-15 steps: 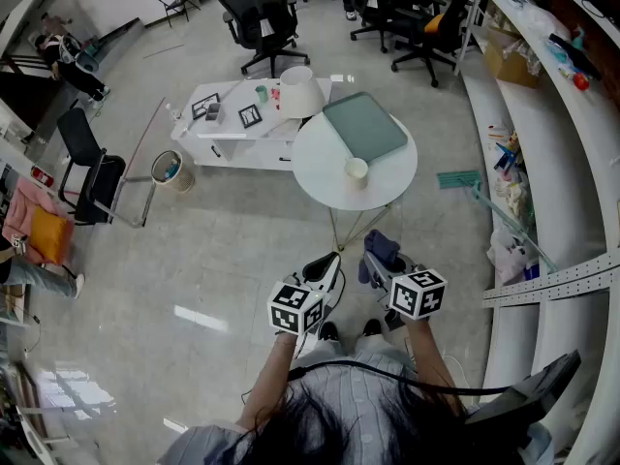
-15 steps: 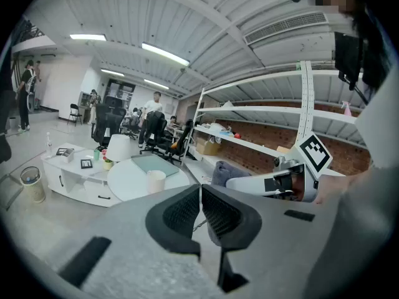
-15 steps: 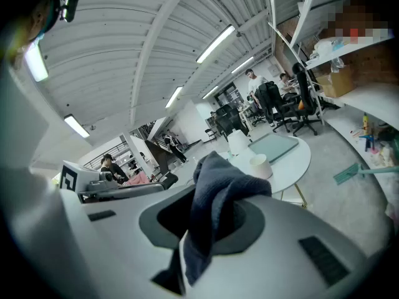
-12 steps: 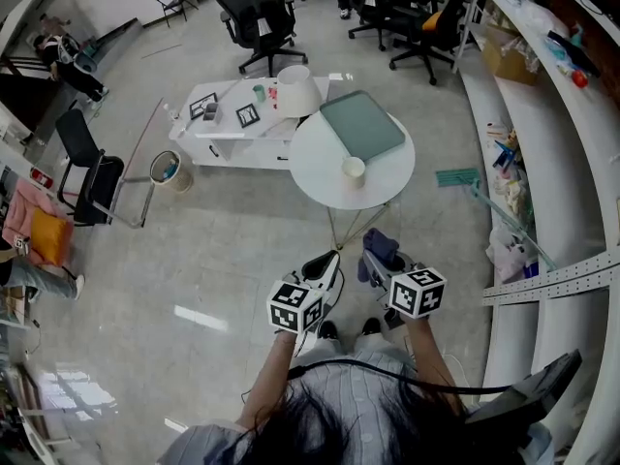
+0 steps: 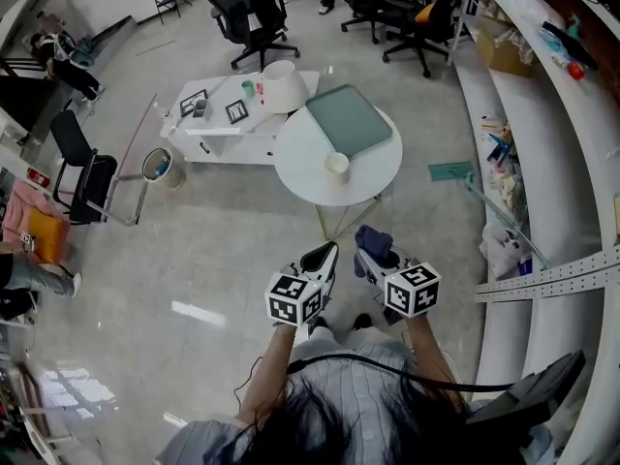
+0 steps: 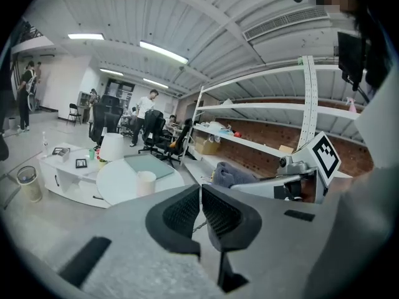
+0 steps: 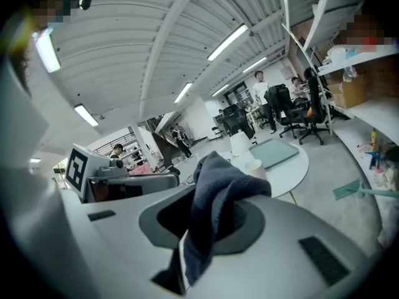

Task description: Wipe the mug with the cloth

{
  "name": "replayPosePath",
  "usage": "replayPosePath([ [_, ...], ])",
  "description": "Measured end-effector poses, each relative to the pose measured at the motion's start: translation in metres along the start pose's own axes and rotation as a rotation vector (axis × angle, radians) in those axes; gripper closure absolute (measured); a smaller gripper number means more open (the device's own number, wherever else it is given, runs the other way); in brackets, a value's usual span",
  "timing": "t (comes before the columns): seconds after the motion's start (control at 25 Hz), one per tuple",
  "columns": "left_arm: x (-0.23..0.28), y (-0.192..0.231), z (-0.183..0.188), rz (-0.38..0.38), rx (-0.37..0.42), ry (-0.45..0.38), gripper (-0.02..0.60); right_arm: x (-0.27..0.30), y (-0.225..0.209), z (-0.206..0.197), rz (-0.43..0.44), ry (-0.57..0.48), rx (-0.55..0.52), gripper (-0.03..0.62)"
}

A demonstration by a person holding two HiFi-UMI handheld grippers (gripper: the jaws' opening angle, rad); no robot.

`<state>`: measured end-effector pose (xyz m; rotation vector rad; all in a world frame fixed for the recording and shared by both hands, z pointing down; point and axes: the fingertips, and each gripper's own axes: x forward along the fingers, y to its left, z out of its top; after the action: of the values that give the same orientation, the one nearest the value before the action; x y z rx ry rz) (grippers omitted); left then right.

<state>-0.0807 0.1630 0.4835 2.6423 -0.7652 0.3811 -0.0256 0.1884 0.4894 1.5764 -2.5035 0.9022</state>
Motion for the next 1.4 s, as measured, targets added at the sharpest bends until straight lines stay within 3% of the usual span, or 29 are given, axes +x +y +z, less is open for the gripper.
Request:
replayPosePath([
  [0.32, 0.013, -0.024, -0.011, 0.019, 0.003, 0.022, 0.557, -0.009, -0.021, -0.007, 0.022, 0.027, 0.011, 0.514],
  [0.56, 0.01, -0.01, -0.016, 0.064, 0.01, 0.059, 0.557, -0.001, -0.027, -0.01, 0.036, 0.027, 0.055, 0.514],
  [0.8, 0.031, 0.013, -0.012, 0.076, -0.022, 0.062, 0.557, 0.015, -0.043, -0.006, 0.037, 0.045, 0.064, 0.514],
  [1.12, 0.076, 0.068, 0.013, 0.073, 0.038, 0.085, 0.557, 0.06, -0.079, 0.025, 0.01, 0.061, 0.067, 0.514],
  [1.4, 0.109, 0.127, 0.03, 0.09, -0.02, 0.087, 0.557, 0.107, -0.099, 0.058, 0.046, 0.036, 0.06, 0.514],
])
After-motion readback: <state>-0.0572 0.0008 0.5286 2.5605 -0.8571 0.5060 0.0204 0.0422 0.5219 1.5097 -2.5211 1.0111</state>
